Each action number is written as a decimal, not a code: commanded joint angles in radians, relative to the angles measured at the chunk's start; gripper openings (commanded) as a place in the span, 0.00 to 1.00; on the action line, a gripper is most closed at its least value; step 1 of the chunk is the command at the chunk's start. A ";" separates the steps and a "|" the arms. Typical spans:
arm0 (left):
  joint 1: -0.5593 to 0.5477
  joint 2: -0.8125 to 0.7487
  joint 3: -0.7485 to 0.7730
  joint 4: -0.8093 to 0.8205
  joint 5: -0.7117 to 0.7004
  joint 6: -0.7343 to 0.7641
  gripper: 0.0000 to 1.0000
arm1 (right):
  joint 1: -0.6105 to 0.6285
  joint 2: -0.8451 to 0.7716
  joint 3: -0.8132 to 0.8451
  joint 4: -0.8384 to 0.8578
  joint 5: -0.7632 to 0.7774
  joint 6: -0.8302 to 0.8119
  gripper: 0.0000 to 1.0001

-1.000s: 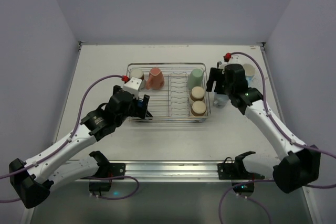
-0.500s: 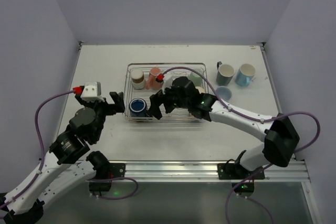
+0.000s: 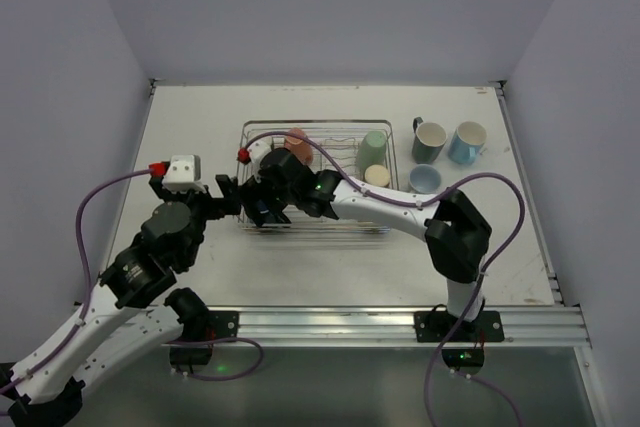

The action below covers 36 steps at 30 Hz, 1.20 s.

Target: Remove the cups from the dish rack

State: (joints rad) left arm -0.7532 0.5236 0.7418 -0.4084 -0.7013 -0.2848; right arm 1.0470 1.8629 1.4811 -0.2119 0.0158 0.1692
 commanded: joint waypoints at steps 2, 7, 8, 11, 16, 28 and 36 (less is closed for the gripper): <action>0.000 -0.014 -0.001 0.052 0.016 -0.002 1.00 | 0.007 0.082 0.122 -0.112 0.087 -0.023 0.99; 0.000 -0.040 0.004 0.045 -0.004 -0.007 1.00 | 0.010 0.128 0.142 -0.118 0.113 -0.007 0.99; 0.000 -0.048 0.007 0.040 -0.021 -0.011 1.00 | 0.010 0.133 0.139 -0.110 0.112 -0.004 0.99; 0.002 -0.092 0.007 0.034 -0.070 -0.030 1.00 | 0.010 0.150 0.133 -0.087 0.127 0.010 0.99; 0.005 -0.215 -0.015 0.055 -0.121 -0.054 1.00 | 0.010 0.188 0.148 -0.066 0.118 0.018 0.99; 0.005 -0.139 -0.004 0.103 0.083 -0.088 1.00 | 0.002 -0.066 -0.047 0.284 0.266 0.072 0.38; 0.005 -0.103 0.002 0.209 0.266 -0.177 1.00 | -0.051 -0.307 -0.229 0.574 0.195 0.219 0.36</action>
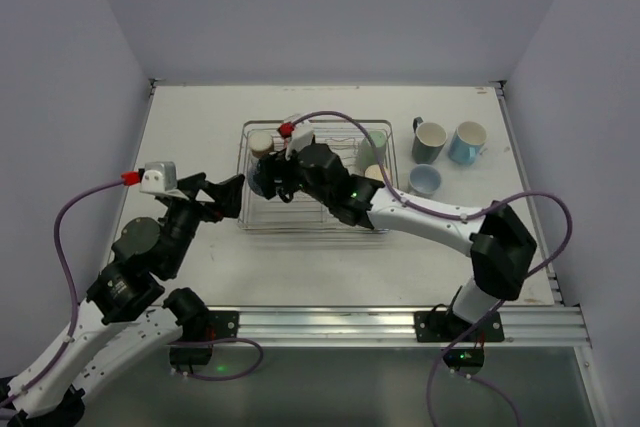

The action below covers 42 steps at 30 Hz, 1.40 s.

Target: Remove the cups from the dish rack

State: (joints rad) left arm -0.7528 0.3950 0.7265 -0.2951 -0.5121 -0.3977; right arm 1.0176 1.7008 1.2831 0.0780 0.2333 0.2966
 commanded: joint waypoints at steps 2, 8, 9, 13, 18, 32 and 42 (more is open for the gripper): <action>0.004 0.062 0.034 0.108 0.093 -0.076 1.00 | -0.048 -0.185 -0.070 0.328 -0.063 0.154 0.35; 0.006 0.192 0.073 0.168 0.179 -0.128 0.99 | -0.206 -0.351 -0.336 0.595 -0.386 0.453 0.32; 0.006 0.220 0.076 0.174 0.193 -0.136 0.98 | -0.217 -0.365 -0.379 0.615 -0.406 0.487 0.31; 0.015 0.269 0.117 0.198 0.274 -0.173 0.95 | -0.244 -0.444 -0.447 0.658 -0.453 0.512 0.31; 0.053 0.332 0.146 0.191 0.414 -0.246 0.82 | -0.295 -0.521 -0.527 0.718 -0.497 0.552 0.31; 0.179 0.390 0.073 0.355 0.834 -0.423 0.80 | -0.346 -0.503 -0.527 0.842 -0.615 0.657 0.31; 0.181 0.386 -0.024 0.611 0.953 -0.494 0.52 | -0.344 -0.386 -0.493 1.040 -0.730 0.841 0.31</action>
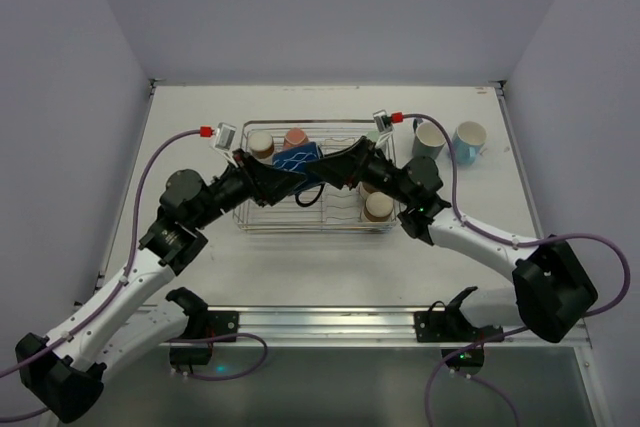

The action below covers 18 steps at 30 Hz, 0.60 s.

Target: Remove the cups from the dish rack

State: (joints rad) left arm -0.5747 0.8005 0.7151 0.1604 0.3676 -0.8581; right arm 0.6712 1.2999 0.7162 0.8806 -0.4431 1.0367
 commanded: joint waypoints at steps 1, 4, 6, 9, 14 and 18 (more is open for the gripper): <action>0.003 -0.027 -0.016 0.160 0.059 -0.021 0.47 | 0.002 0.027 0.072 0.257 -0.062 0.118 0.31; 0.003 -0.070 -0.022 0.163 -0.013 0.008 0.26 | 0.002 0.076 0.071 0.328 -0.086 0.186 0.36; 0.003 -0.095 -0.040 0.186 -0.024 0.013 0.07 | 0.002 0.113 0.066 0.365 -0.095 0.232 0.49; 0.003 -0.122 -0.061 0.234 -0.024 0.017 0.00 | 0.002 0.139 0.063 0.409 -0.094 0.255 0.88; 0.001 -0.207 -0.054 0.159 -0.079 0.103 0.00 | -0.042 0.105 0.026 0.403 -0.075 0.243 0.99; 0.003 -0.306 -0.002 -0.030 -0.312 0.220 0.00 | -0.085 0.091 -0.007 0.380 -0.068 0.244 0.99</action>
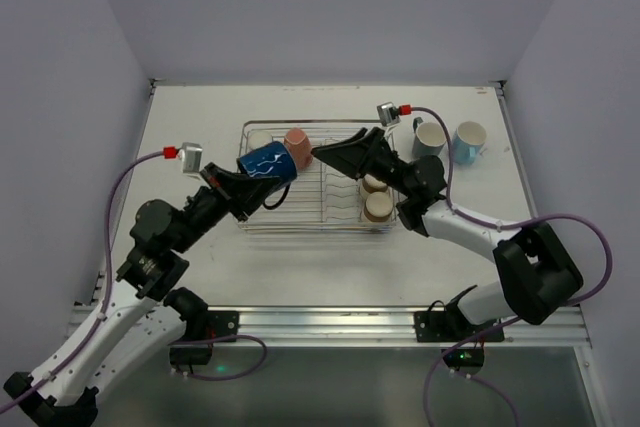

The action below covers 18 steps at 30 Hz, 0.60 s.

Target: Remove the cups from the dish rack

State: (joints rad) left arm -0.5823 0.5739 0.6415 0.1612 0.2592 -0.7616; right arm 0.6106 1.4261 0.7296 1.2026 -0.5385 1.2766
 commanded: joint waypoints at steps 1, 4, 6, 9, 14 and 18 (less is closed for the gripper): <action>0.009 -0.094 0.076 -0.049 -0.239 0.155 0.00 | -0.034 -0.029 -0.028 0.051 0.029 0.003 0.99; 0.009 -0.057 0.168 -0.227 -0.399 0.227 0.00 | -0.035 -0.027 -0.030 -0.013 0.028 -0.028 0.99; 0.009 0.068 0.293 -0.405 -0.487 0.260 0.00 | -0.037 -0.050 -0.033 -0.064 0.026 -0.081 0.99; 0.015 0.271 0.445 -0.558 -0.694 0.318 0.00 | -0.035 -0.130 -0.007 -0.376 0.055 -0.239 0.99; 0.116 0.513 0.612 -0.615 -0.721 0.380 0.00 | -0.026 -0.257 0.106 -0.854 0.219 -0.590 0.99; 0.380 0.638 0.672 -0.606 -0.576 0.367 0.00 | -0.026 -0.291 0.160 -1.053 0.246 -0.729 0.99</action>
State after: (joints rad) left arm -0.3595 1.1870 1.2240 -0.4538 -0.3248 -0.4358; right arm 0.5804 1.1629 0.8257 0.3981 -0.3634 0.7547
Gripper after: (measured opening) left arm 0.134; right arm 0.989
